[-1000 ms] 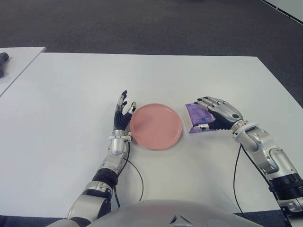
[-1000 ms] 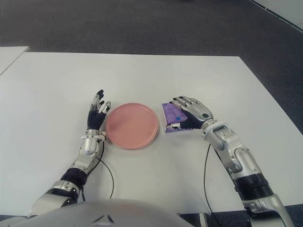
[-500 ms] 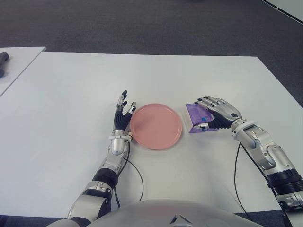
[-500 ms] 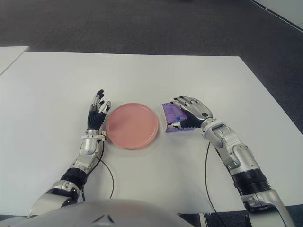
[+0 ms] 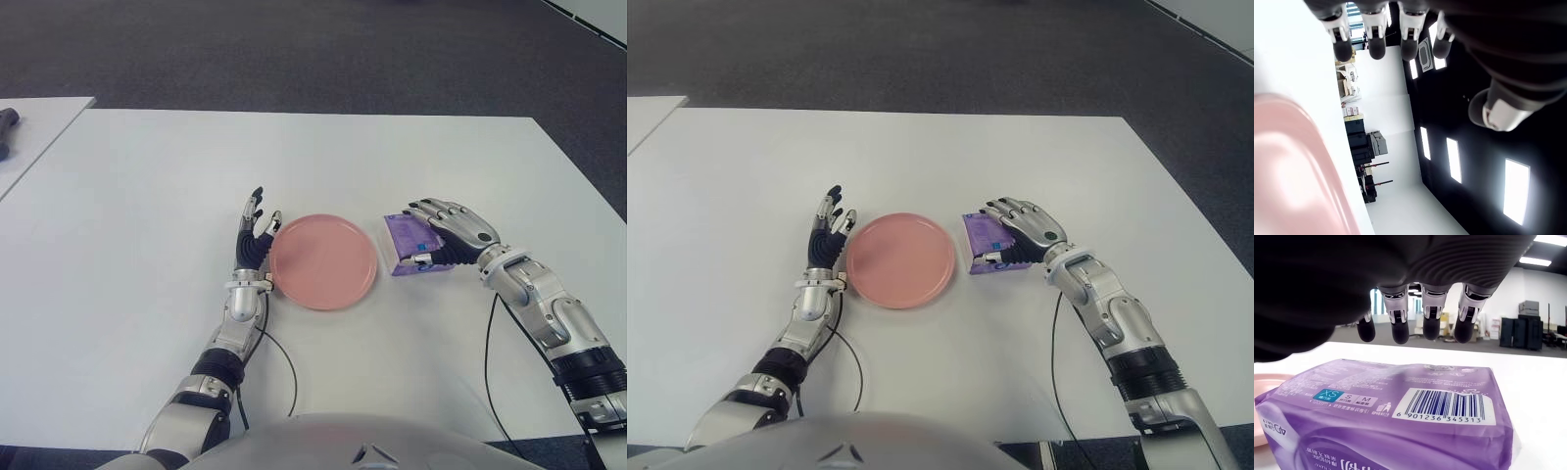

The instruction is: Put the tissue paper into the plate.

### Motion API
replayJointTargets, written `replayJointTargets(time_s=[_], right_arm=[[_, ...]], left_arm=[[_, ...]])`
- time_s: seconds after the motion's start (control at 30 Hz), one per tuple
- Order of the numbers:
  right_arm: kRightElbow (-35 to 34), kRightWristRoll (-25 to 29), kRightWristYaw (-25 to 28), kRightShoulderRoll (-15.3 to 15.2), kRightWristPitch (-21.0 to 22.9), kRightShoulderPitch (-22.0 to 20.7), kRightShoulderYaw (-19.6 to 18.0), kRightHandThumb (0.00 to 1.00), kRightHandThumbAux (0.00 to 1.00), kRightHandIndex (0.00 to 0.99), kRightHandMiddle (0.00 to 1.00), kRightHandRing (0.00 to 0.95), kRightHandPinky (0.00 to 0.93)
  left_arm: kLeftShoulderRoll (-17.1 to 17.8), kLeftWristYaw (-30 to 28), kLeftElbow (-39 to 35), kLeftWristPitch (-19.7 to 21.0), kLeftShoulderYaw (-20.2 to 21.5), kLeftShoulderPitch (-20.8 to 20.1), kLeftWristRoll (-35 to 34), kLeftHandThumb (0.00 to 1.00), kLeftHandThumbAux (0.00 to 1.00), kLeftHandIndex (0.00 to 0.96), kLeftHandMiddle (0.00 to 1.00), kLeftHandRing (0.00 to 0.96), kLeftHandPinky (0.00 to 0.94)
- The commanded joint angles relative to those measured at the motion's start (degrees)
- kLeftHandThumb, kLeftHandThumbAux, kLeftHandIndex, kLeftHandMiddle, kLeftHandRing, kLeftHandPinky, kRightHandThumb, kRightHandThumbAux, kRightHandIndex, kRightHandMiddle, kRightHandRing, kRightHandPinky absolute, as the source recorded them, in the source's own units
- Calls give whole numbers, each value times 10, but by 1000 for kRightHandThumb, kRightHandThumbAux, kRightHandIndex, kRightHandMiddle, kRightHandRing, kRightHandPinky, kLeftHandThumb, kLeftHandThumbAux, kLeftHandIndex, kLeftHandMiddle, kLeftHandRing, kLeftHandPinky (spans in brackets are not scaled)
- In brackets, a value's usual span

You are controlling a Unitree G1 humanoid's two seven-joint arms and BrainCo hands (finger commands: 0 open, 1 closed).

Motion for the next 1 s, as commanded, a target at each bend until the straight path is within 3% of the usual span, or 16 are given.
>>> replayJointTargets(time_s=[0.03,0.1,0.17,0.23,0.3,0.57,1.0], right_arm=[[23,-9,-4,-1,-11,-10,16,266,225,0,0,0,0],[48,-15,-8,2,-16,-20,28,269,222,0,0,0,0],[116,-33,-25,12,-29,-47,56,274,218,0,0,0,0],[234,-71,-93,34,-45,-81,99,275,211,0,0,0,0],[281,-90,-132,42,-54,-89,121,273,208,0,0,0,0],[339,-134,-207,36,-81,-86,195,275,193,0,0,0,0],[406,-158,-289,47,-76,-109,286,277,234,0,0,0,0]], left_arm=[[-1,-3,50,-2,-3,55,6,10,497,0,0,0,0],[0,-3,50,-2,-3,55,6,10,496,0,0,0,0],[0,-3,50,-3,-3,55,6,9,496,0,0,0,0],[1,-3,50,-5,-4,54,7,8,493,0,0,0,0],[1,-2,50,-4,-4,55,8,8,490,0,0,0,0],[1,4,44,-1,-5,58,13,5,486,0,0,0,0],[1,-8,45,-1,-2,59,3,12,493,0,0,0,0]])
